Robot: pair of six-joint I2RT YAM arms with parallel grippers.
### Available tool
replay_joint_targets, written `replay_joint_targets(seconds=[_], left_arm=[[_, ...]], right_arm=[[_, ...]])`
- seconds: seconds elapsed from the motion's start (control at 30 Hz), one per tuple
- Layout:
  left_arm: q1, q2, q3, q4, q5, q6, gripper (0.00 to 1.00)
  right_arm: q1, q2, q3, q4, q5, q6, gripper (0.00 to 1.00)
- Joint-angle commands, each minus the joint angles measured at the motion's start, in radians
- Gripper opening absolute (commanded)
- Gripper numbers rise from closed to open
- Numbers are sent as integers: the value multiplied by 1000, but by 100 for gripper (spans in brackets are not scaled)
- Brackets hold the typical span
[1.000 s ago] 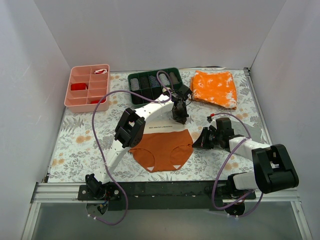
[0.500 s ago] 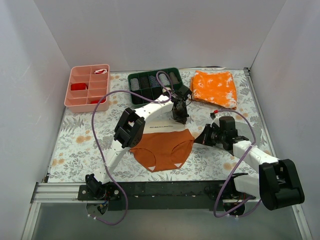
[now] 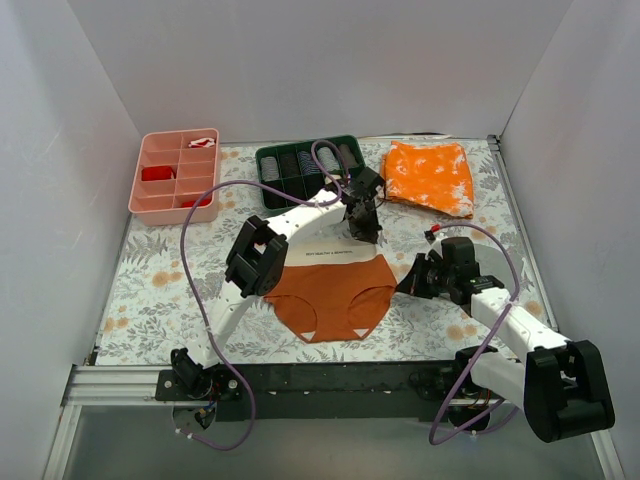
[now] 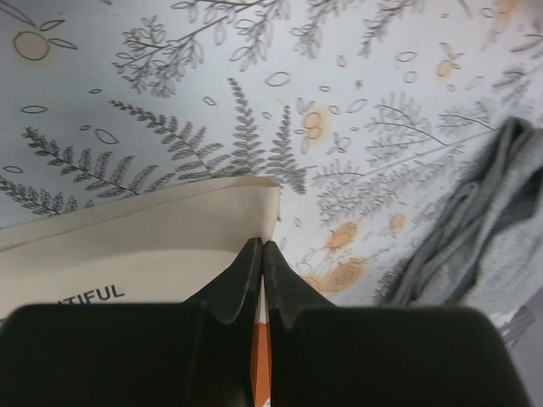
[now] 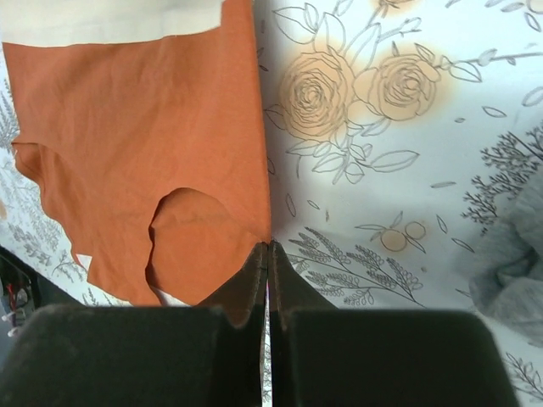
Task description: Roll the underwear
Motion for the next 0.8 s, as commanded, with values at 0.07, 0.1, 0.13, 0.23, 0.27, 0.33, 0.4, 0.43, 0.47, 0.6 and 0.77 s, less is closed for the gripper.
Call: replay_joint_targets(seconds=[0.07, 0.1, 0.13, 0.23, 0.27, 0.33, 0.4, 0.43, 0.47, 0.6, 0.77], left_arm=[[4, -156, -7, 94, 43, -8, 0], [4, -166, -11, 101, 51, -6, 0], [6, -172, -14, 113, 55, -6, 0], [6, -195, -51, 149, 72, -6, 0], [7, -203, -68, 163, 77, -6, 0], [7, -231, -112, 203, 81, -6, 0], [9, -246, -144, 220, 82, -8, 0], [12, -252, -155, 237, 85, -6, 0], [15, -269, -166, 245, 86, -5, 0], [36, -317, -235, 277, 89, 3, 0], [79, -409, -397, 363, 117, 14, 0]], right_arm=[[-1, -33, 97, -141, 106, -33, 1], [-1, -43, 108, -154, 117, -36, 1], [-1, -49, 131, -166, 131, -44, 1], [-3, -85, 180, -211, 136, -56, 1], [0, -94, 196, -236, 136, -59, 1], [-1, -117, 229, -261, 117, -67, 1], [0, -129, 243, -287, 90, -67, 1], [6, -134, 246, -287, 53, -62, 1], [13, -137, 248, -289, 44, -50, 1], [78, -141, 251, -295, 68, -26, 1], [226, -99, 268, -289, 131, 28, 1]])
